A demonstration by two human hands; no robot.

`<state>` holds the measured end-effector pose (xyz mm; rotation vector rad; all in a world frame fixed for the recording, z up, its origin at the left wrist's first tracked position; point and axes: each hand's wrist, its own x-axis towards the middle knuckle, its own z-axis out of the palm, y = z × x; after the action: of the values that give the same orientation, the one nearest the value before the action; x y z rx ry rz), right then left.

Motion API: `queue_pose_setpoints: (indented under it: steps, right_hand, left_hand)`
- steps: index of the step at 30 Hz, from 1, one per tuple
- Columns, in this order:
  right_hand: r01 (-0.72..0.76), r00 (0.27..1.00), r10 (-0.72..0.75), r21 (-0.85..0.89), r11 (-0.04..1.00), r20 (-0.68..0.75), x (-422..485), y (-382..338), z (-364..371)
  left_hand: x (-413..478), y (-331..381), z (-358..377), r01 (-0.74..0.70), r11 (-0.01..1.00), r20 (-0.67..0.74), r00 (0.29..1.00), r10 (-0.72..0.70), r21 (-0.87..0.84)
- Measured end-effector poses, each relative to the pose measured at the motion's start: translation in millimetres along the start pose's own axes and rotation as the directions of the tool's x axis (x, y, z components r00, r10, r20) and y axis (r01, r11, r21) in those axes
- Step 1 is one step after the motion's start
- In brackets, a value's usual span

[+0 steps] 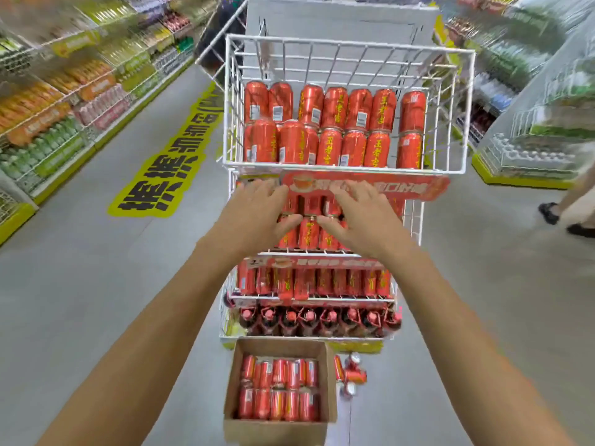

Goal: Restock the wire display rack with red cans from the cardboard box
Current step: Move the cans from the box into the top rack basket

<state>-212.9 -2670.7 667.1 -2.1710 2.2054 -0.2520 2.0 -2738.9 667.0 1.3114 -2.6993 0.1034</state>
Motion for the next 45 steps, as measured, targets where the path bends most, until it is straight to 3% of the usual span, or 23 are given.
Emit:
queue_pose_setpoints:
  steps: [7,13,20,26,31,37,45]
  right_hand:
    - [0.047,0.990,-0.053,0.053,0.998,0.128,-39.1,-7.7,74.6]
    - [0.061,0.958,-0.098,0.141,0.988,0.270,-54.0,4.3,191.4]
    - [-0.039,0.831,-0.053,0.153,0.987,0.554,-119.9,24.3,366.5]
    - [-0.155,0.718,-0.012,0.177,0.972,0.696,-173.3,32.8,504.5]
    - [-0.204,0.688,0.020,0.167,0.965,0.726,-186.4,40.0,612.6]
    - [-0.214,0.709,0.059,0.134,0.968,0.702,-161.8,54.5,753.4]
    - [-0.369,0.742,0.215,0.120,0.922,0.635,-116.3,75.6,919.7]
  left_hand:
    - [-53.6,15.7,70.9,0.062,0.992,0.112,0.992,-0.049,-0.114]
    - [-90.5,22.1,177.8,0.184,0.967,0.259,0.956,-0.135,-0.175]
    - [-162.4,43.1,346.4,0.279,0.950,0.576,0.803,-0.151,-0.140]
    - [-216.2,55.2,475.0,0.368,0.918,0.731,0.667,-0.147,-0.151]
    - [-232.8,50.7,579.2,0.368,0.918,0.755,0.641,-0.135,-0.148]
    - [-228.7,28.8,723.6,0.308,0.941,0.692,0.711,-0.129,-0.140]
    - [-213.2,-6.4,893.0,0.523,0.837,0.648,0.696,-0.309,-0.163]
